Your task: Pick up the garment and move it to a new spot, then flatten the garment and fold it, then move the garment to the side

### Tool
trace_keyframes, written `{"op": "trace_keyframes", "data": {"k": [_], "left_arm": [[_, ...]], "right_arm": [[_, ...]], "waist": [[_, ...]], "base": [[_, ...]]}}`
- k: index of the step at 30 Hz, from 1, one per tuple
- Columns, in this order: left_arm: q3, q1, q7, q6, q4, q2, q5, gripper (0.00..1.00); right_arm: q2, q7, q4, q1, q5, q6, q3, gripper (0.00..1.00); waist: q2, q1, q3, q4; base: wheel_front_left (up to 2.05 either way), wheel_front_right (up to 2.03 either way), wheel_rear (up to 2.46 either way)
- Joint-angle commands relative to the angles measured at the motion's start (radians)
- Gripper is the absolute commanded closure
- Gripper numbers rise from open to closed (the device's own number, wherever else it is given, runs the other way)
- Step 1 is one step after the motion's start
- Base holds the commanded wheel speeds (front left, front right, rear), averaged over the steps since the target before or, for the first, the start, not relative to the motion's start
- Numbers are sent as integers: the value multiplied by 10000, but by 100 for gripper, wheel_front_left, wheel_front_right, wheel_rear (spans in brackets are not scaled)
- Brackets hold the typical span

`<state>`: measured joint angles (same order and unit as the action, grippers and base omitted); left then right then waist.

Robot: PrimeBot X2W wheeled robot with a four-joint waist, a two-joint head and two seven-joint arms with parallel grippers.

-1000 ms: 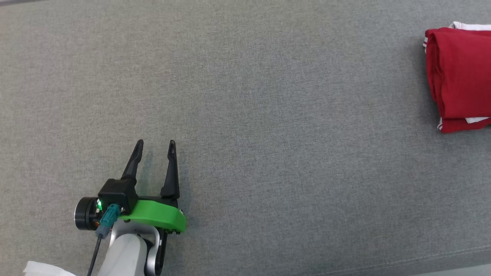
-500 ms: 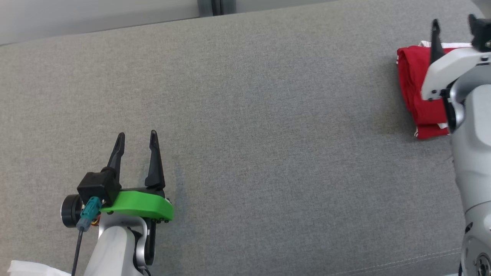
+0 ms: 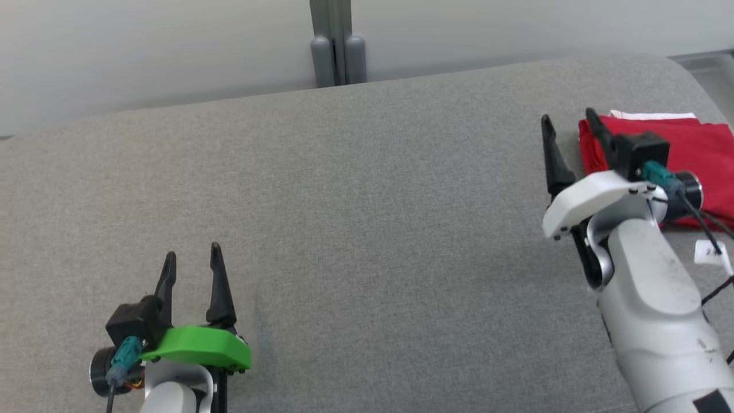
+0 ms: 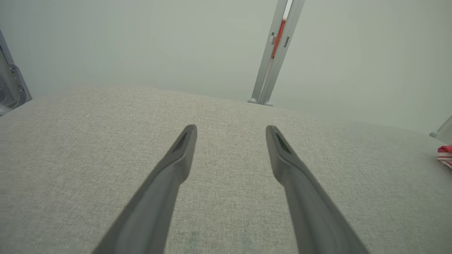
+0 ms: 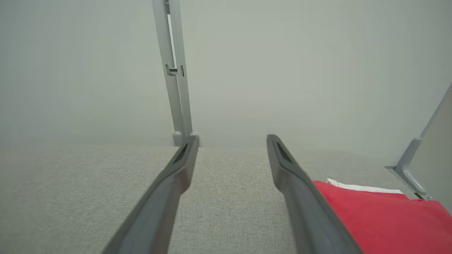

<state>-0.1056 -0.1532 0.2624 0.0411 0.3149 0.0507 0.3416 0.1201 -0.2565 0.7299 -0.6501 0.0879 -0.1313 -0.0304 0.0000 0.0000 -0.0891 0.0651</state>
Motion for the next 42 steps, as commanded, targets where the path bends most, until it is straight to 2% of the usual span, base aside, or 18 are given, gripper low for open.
{"op": "trace_keyframes", "data": {"k": [1, 9, 16, 24, 42], "left_arm": [[-34, 206, 30, 60, -11, 15, 141, 0], [-376, 917, 30, 49, -404, 21, -25, 0], [-522, 1433, 30, 395, -630, 20, -194, 0], [-744, 1479, 30, 572, -770, 19, -302, 0], [-934, 1599, 30, 643, -488, 18, -465, 0]], "right_arm": [[-120, -53, -422, 540, 204, 11, -63, 0], [-604, 48, -3139, 3390, 685, 9, -209, 0], [-686, 296, -4944, 5365, 948, 9, -273, 0], [-687, 341, -5551, 6160, 1184, 9, -195, 0], [-688, 411, -5641, 6471, 1287, 9, -335, 0]], "waist": [[0, 0, 360, -251], [0, 0, 665, -473], [0, 0, 779, -567], [0, 0, 688, -754], [0, 0, 869, -862]], "base": [[0, 0, 0], [0, 0, 0], [0, 0, 0], [0, 0, 0], [0, 0, 0]]}}
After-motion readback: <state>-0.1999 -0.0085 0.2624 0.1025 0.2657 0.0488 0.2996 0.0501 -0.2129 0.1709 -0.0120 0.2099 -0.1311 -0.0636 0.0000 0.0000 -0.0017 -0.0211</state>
